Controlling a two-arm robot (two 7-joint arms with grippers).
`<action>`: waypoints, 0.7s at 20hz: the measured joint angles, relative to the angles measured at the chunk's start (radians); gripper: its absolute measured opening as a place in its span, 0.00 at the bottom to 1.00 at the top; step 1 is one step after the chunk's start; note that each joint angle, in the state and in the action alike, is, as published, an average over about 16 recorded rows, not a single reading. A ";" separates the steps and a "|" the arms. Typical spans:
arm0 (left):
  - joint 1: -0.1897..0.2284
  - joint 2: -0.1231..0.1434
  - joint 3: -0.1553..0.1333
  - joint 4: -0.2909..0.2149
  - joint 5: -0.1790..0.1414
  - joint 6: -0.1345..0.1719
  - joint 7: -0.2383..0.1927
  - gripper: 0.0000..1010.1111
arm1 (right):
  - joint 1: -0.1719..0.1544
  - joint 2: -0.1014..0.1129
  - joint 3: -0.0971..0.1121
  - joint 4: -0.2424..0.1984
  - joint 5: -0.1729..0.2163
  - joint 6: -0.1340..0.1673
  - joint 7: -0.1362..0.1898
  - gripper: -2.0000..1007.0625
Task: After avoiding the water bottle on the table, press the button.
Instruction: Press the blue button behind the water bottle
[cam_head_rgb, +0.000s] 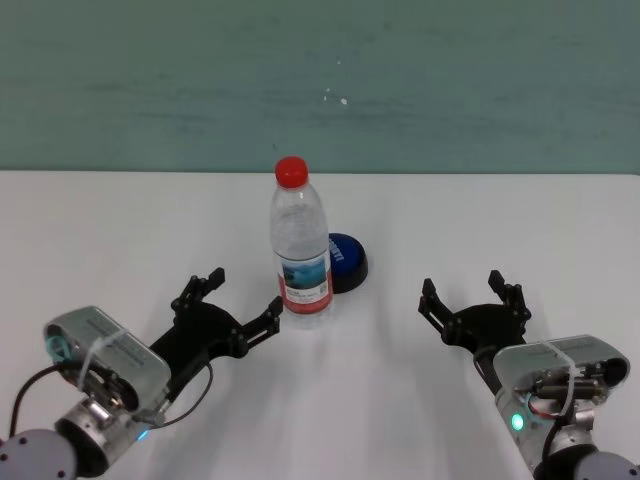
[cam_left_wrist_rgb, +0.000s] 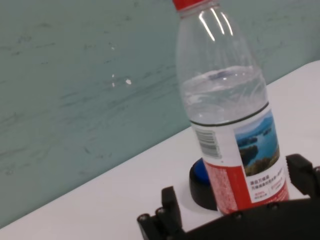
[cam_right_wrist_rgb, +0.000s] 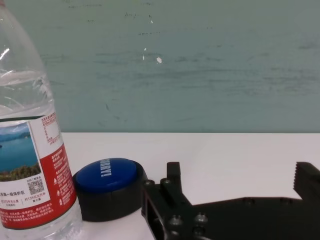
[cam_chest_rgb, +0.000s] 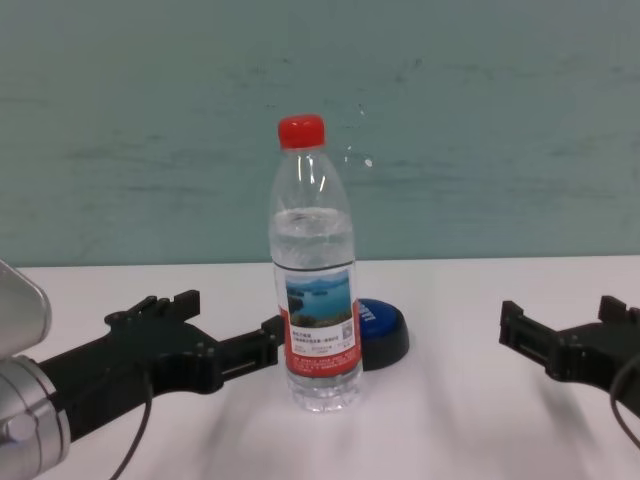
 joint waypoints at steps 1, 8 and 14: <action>0.000 0.000 0.000 0.000 0.000 0.000 0.000 0.99 | 0.000 0.000 0.000 0.000 0.000 0.000 0.000 1.00; 0.000 0.001 0.000 -0.001 0.000 0.000 0.000 0.99 | 0.000 0.000 0.000 0.000 0.000 0.000 0.000 1.00; 0.017 0.015 -0.006 -0.026 -0.004 0.005 -0.005 0.99 | 0.000 0.000 0.000 0.000 0.000 0.000 0.000 1.00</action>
